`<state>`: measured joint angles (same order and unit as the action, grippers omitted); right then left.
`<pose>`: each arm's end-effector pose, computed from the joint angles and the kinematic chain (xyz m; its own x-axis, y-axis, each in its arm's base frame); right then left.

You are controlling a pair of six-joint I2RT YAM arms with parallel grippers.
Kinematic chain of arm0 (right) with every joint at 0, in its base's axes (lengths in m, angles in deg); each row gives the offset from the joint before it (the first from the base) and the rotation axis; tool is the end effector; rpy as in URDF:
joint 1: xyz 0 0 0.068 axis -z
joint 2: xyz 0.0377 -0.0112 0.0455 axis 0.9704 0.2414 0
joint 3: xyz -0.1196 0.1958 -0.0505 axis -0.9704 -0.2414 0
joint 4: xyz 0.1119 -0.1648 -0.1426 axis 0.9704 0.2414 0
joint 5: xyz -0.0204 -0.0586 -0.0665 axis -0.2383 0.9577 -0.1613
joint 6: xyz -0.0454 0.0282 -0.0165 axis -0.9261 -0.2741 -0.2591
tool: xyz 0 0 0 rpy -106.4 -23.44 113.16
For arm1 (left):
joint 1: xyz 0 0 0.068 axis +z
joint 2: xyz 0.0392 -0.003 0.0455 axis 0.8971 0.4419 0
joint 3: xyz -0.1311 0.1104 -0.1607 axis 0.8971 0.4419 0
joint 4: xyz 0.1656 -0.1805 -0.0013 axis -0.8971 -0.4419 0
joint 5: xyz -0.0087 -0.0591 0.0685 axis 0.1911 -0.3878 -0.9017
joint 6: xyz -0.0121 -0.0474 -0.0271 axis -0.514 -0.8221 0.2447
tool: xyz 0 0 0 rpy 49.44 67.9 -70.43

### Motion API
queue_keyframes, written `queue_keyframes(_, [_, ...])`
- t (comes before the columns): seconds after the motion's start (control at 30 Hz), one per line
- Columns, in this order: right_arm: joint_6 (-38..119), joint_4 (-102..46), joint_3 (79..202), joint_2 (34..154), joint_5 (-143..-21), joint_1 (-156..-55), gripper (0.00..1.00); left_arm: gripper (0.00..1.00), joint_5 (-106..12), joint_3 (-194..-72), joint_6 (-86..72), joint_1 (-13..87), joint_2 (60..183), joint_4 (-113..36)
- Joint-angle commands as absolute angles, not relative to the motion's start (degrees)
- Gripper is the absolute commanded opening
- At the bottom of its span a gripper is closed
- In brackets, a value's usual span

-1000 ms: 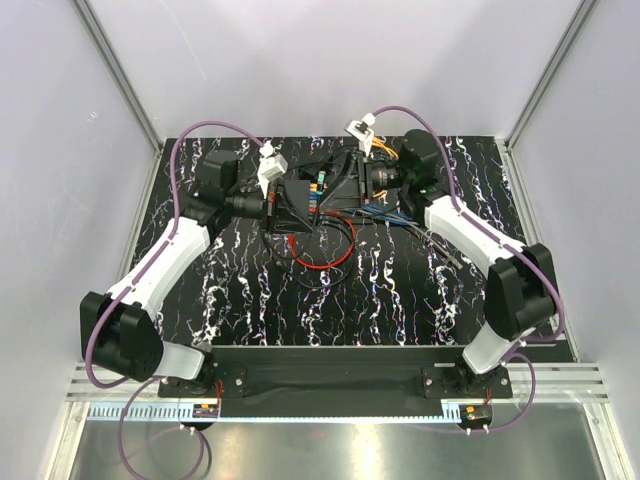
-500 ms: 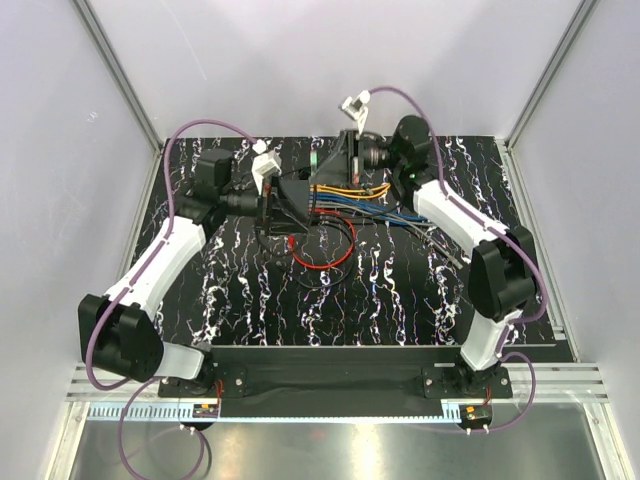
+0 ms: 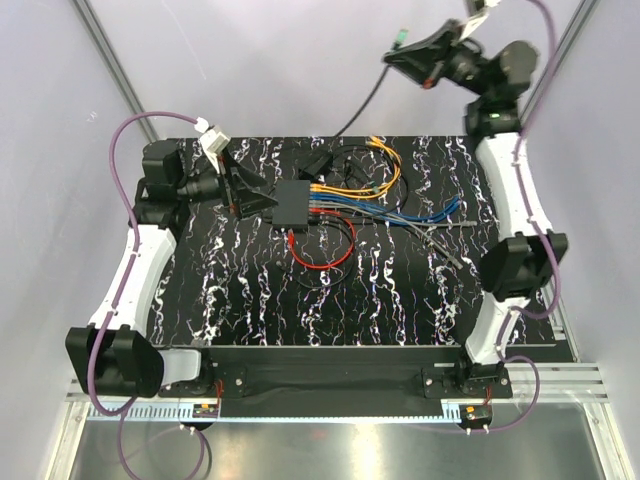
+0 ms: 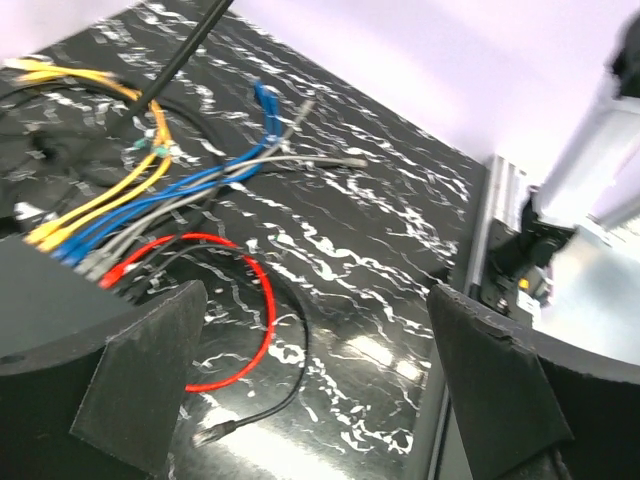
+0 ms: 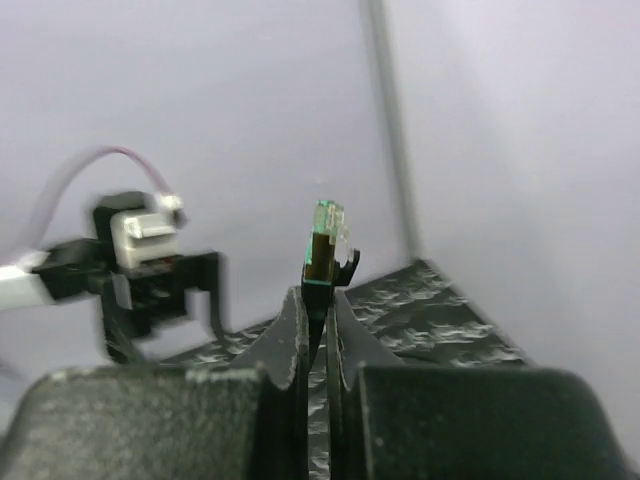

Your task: Insert the plug into the switch port

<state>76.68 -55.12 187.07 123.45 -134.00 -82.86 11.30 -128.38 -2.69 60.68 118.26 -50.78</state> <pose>0.3765 0.0784 0.4859 -0.0483 0.3439 -0.9378 -0.9533 0.2643 0.1461 0.2682 -0.0501 0.3447 -0.3696 -0.0287 -0.9287 0.8687 0.3440 -0.3564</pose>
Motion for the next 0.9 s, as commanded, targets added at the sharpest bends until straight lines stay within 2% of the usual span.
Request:
queue_keyframes(0.0, [53.73,-38.13,188.25,115.95,-135.50,-74.75,0.00,0.99,7.93,-130.90,-1.39,61.75,116.86,-51.16])
queue_keyframes(0.03, [47.36,-25.90,188.86,114.70,-135.51,-73.32,0.00,0.99,7.58,-130.91,0.36,61.84,116.94,-51.70])
queue_keyframes(0.13, [20.82,-7.74,192.81,110.65,-135.69,-68.05,0.00,0.99,7.40,-130.64,2.04,61.84,118.00,-53.11])
queue_keyframes(0.17, [13.88,5.46,194.04,109.95,-134.90,-67.68,0.00,0.99,7.40,-130.82,2.92,61.75,118.35,-53.46])
queue_keyframes(0.2, [-3.51,13.17,197.10,109.07,-132.29,-67.59,0.00,0.99,7.14,-131.51,3.54,61.84,119.66,-54.59])
queue_keyframes(0.23, [-11.51,19.94,197.91,108.63,-131.13,-67.59,0.00,0.99,6.96,-132.04,4.06,61.67,120.19,-55.48])
queue_keyframes(0.33, [-28.61,39.72,197.75,107.92,-126.29,-67.94,0.00,0.99,5.38,-133.19,5.56,61.40,122.13,-56.80])
queue_keyframes(0.43, [-37.76,48.89,194.07,108.36,-121.46,-70.92,0.00,0.99,2.14,-132.58,4.78,60.26,122.66,-55.75])
queue_keyframes(0.53, [-41.55,46.67,181.61,106.52,-115.05,-77.32,0.00,0.99,0.37,-130.83,0.74,58.33,122.31,-53.82])
queue_keyframes(0.57, [-41.82,44.47,173.66,105.64,-113.38,-79.00,0.00,0.99,0.54,-129.95,-2.84,57.37,122.05,-52.68])
queue_keyframes(0.67, [-38.42,32.27,158.45,102.21,-106.87,-86.65,0.00,0.99,-4.90,-127.48,-11.45,54.81,120.90,-50.03])
queue_keyframes(0.73, [-33.23,23.76,153.21,100.54,-103.00,-91.75,0.00,0.99,-7.78,-125.73,-17.43,53.93,120.99,-49.07])
queue_keyframes(0.87, [-23.05,16.25,146.09,100.27,-98.25,-98.52,0.00,0.99,-8.16,-120.63,-34.73,51.65,122.13,-48.28])
